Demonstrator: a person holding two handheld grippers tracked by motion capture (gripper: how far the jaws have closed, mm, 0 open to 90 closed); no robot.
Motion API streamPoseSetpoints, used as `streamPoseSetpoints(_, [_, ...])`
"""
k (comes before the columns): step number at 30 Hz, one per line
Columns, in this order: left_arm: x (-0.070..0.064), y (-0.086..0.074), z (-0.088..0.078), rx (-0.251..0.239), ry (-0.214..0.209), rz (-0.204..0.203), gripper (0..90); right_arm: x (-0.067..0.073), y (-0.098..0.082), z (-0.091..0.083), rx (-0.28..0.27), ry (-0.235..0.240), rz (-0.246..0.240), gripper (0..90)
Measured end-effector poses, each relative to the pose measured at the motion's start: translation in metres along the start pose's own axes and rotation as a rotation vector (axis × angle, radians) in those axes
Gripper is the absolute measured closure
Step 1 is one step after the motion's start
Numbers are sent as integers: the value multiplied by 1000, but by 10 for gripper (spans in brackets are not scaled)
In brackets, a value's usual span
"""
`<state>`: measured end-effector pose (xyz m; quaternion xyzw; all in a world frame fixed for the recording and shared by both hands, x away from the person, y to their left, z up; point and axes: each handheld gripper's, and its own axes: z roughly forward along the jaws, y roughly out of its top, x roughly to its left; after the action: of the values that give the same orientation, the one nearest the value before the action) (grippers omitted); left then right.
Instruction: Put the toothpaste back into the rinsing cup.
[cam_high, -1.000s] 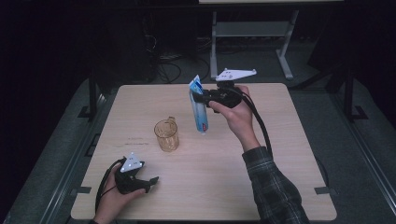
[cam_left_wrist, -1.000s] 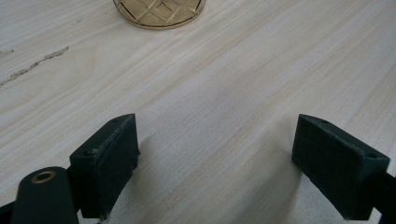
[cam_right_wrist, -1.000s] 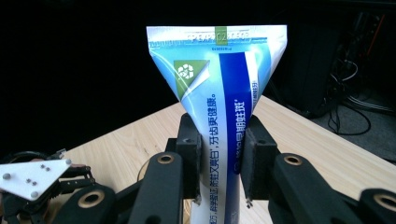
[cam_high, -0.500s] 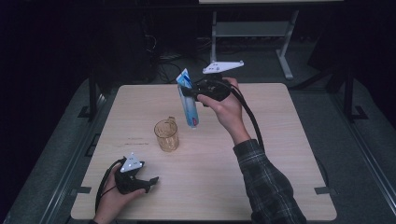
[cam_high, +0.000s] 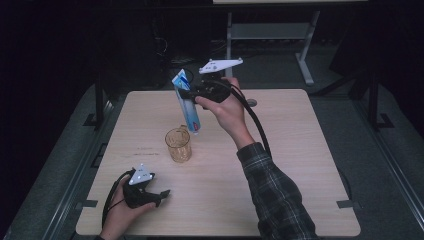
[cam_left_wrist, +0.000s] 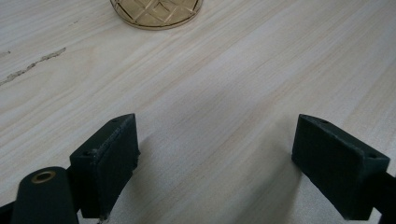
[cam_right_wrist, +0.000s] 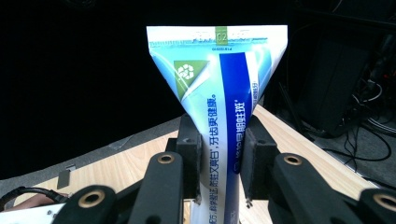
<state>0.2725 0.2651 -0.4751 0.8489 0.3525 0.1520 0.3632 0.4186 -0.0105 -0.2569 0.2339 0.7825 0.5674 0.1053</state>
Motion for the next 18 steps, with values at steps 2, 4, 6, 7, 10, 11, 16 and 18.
streamPoseSetpoints(2, [0,0,0,1,-2,0,139,1,1,4,4,3,-4,722])
streamPoseSetpoints(4, [0,0,0,0,-1,0,139,2,1,9,8,9,-2,723])
streamPoseSetpoints(6, [0,0,0,0,-2,1,138,3,1,13,10,14,-1,722])
streamPoseSetpoints(7, [0,0,0,0,-2,1,139,3,1,15,11,13,-2,722])
streamPoseSetpoints(10, [0,0,0,0,-3,1,138,4,1,22,14,24,0,723])
streamPoseSetpoints(11, [0,0,0,0,-3,1,139,5,1,24,13,25,-1,723])
streamPoseSetpoints(16, [0,0,0,0,-7,2,138,8,-2,33,28,33,-5,723])
streamPoseSetpoints(18, [0,0,0,0,-4,5,138,8,-4,36,34,37,-5,723])
